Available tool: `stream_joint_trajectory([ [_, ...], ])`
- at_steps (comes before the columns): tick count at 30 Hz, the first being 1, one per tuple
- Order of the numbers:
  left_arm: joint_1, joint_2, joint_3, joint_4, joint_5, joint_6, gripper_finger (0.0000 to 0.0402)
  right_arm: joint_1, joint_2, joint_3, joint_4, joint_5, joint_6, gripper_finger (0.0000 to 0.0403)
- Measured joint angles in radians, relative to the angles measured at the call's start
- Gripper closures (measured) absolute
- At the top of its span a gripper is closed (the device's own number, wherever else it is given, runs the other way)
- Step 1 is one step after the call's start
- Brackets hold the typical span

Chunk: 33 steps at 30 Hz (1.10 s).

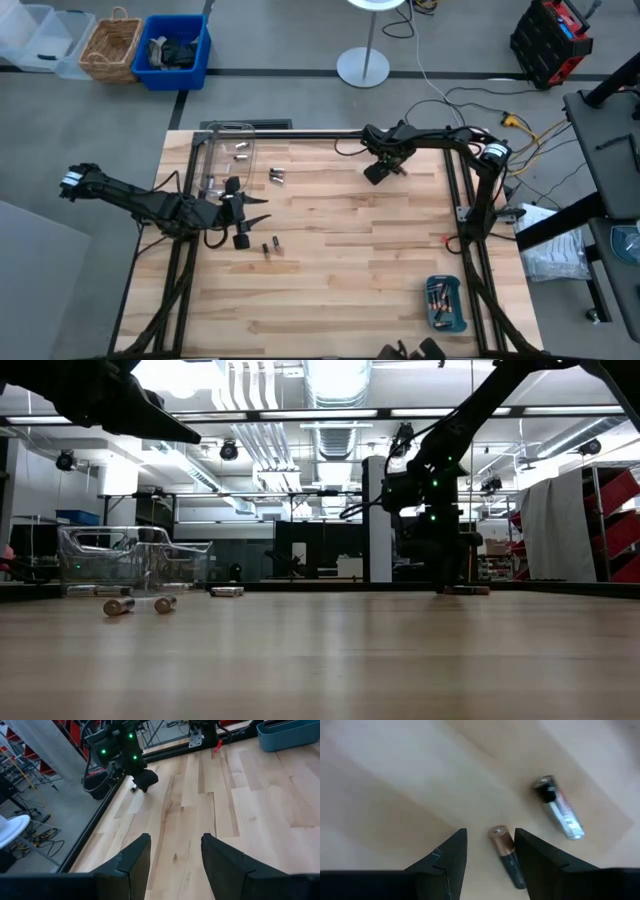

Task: Sort batteries
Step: Put the copper and black battery into the blue bin

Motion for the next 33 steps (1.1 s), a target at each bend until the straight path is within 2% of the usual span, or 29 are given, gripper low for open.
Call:
stream_joint_trajectory([
  [6,0.000,0.000,0.000,0.000,0.000,0.000,0.0246,0.009,0.000,0.009,-0.019,-0.096,-0.002,0.0259],
  [17,0.000,0.000,0.000,-0.001,0.000,0.000,0.0246,0.070,-0.002,0.028,-0.128,-0.099,-0.151,0.0273],
  [21,0.000,0.000,0.000,-0.001,0.000,-0.003,0.0246,0.089,-0.013,0.080,-0.237,-0.085,-0.274,0.0261],
  [26,0.000,0.000,0.000,-0.002,0.000,-0.007,0.0246,0.106,-0.027,0.103,-0.423,-0.014,-0.472,0.0244],
  [33,0.000,0.002,0.000,-0.009,0.000,-0.015,0.0246,0.119,-0.028,0.048,-0.325,-0.009,-0.630,0.0237],
])
